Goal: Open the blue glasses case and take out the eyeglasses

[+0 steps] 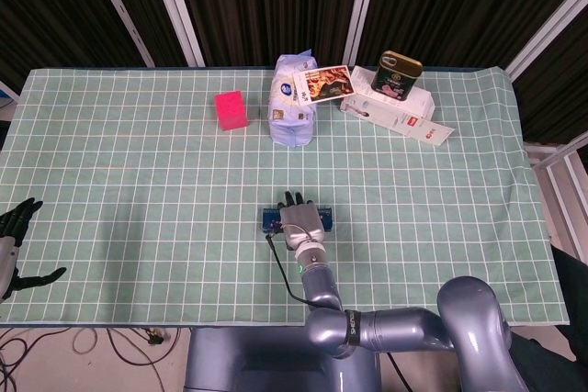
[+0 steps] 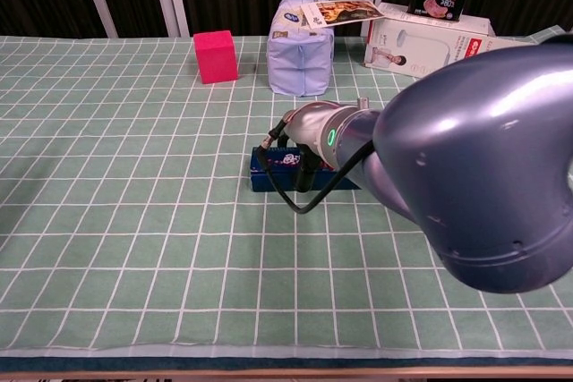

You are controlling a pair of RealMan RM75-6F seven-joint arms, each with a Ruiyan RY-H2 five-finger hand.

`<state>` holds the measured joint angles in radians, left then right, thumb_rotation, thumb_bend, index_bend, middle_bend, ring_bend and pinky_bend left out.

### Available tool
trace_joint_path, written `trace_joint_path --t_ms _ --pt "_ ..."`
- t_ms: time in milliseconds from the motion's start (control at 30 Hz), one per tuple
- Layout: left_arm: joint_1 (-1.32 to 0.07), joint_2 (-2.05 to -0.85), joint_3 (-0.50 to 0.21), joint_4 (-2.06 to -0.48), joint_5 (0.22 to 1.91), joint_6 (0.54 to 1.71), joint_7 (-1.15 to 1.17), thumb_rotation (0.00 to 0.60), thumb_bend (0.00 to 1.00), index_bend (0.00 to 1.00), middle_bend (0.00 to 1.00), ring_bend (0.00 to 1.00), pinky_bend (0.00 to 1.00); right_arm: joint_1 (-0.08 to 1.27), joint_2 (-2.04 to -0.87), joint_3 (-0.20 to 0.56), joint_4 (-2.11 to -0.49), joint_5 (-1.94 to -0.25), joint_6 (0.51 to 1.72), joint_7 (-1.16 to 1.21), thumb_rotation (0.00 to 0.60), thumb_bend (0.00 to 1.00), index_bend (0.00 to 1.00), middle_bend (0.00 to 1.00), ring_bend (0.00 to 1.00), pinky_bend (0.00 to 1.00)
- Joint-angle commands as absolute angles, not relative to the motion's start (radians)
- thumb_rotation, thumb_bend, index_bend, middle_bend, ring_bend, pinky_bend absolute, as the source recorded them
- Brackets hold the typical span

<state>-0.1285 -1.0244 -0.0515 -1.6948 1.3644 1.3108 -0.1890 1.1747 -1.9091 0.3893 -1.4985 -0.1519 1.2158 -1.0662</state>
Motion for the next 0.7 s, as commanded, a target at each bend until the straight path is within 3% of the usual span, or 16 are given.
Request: trace_joint_path --t_ms 33,333,700 --pt "-0.128 -1.024 -0.051 -1.695 1.364 1.311 -0.190 0.600 0.00 0.00 0.00 0.00 0.00 1.174 -1.909 0.389 -1.499 -0.153 1.216 -1.066 0.600 0.64 0.23 0.00 0.00 0.24" --pt "-0.128 -1.024 -0.051 -1.695 1.365 1.311 -0.191 0.600 0.00 0.00 0.00 0.00 0.00 1.171 -1.909 0.394 -1.501 -0.169 1.218 -1.055 0.600 0.80 0.23 0.00 0.00 0.24" --pt "-0.128 -1.023 -0.051 -1.695 1.363 1.310 -0.194 0.600 0.00 0.00 0.00 0.00 0.00 1.168 -1.916 0.391 -1.425 -0.175 1.183 -1.048 0.600 0.81 0.16 0.00 0.00 0.24"
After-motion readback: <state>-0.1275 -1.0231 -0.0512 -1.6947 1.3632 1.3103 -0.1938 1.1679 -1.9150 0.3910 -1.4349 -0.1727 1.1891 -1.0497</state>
